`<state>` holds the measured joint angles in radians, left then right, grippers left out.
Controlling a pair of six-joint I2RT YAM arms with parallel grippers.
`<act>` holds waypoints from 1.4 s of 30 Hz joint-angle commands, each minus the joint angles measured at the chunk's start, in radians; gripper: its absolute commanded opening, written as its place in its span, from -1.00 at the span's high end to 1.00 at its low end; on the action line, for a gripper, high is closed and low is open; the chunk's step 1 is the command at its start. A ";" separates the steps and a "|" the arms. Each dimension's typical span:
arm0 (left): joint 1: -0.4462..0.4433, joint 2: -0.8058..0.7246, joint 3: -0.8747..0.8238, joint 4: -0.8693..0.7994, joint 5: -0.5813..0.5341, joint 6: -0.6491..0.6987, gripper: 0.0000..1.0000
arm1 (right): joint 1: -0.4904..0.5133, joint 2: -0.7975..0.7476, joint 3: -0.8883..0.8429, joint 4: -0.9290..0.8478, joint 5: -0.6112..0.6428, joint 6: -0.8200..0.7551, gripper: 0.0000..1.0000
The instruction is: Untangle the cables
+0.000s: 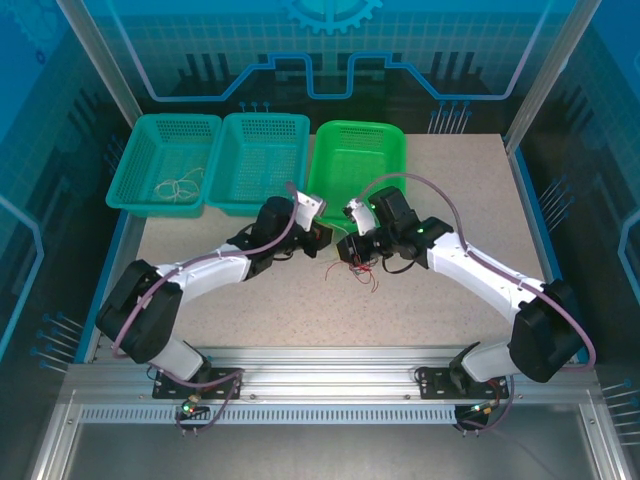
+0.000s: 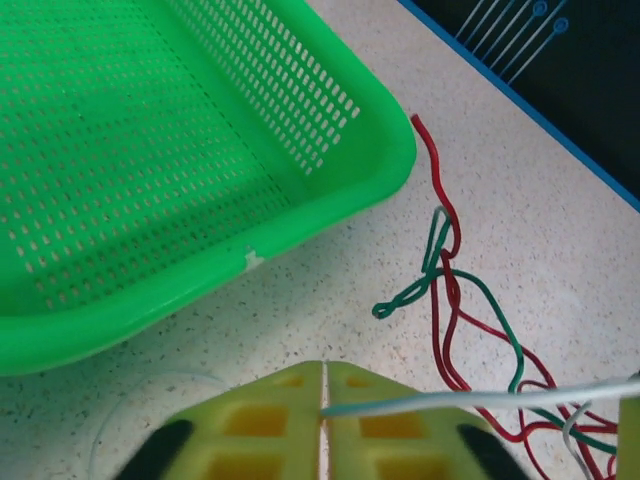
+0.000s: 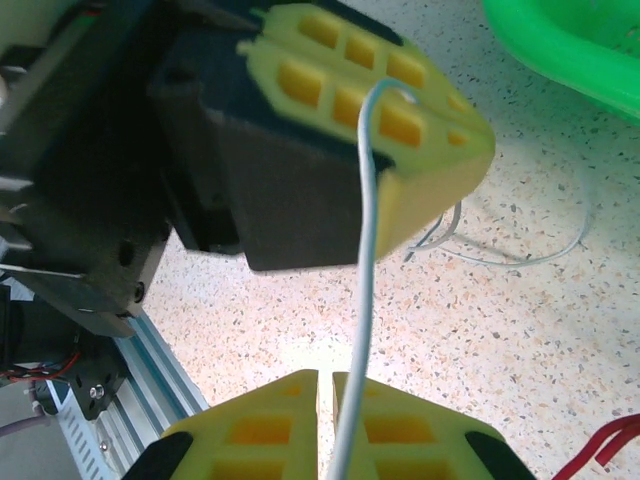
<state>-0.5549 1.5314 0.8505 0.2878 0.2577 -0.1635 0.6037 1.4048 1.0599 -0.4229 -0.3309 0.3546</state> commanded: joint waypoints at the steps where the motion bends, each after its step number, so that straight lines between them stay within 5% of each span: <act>1: -0.006 -0.092 0.013 0.010 -0.067 -0.036 1.00 | -0.010 -0.017 -0.028 -0.015 0.063 0.025 0.99; 10: 0.093 -0.426 0.019 -0.237 -0.200 -0.218 1.00 | -0.164 -0.027 -0.238 -0.007 0.201 0.143 0.69; 19: 0.242 -0.490 0.229 -0.515 -0.179 -0.246 1.00 | -0.195 0.043 -0.288 -0.016 0.234 0.177 0.66; 31: 0.575 -0.189 0.677 -0.655 -0.240 -0.060 1.00 | -0.202 -0.027 -0.277 -0.031 0.163 0.175 0.69; 42: 0.859 0.178 0.943 -0.755 -0.208 -0.095 1.00 | -0.202 -0.126 -0.272 -0.085 0.138 0.173 0.72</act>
<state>0.2653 1.6608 1.7306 -0.3931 0.0410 -0.2558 0.4149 1.3132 0.7719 -0.4629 -0.1692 0.5240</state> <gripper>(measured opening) 0.053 0.144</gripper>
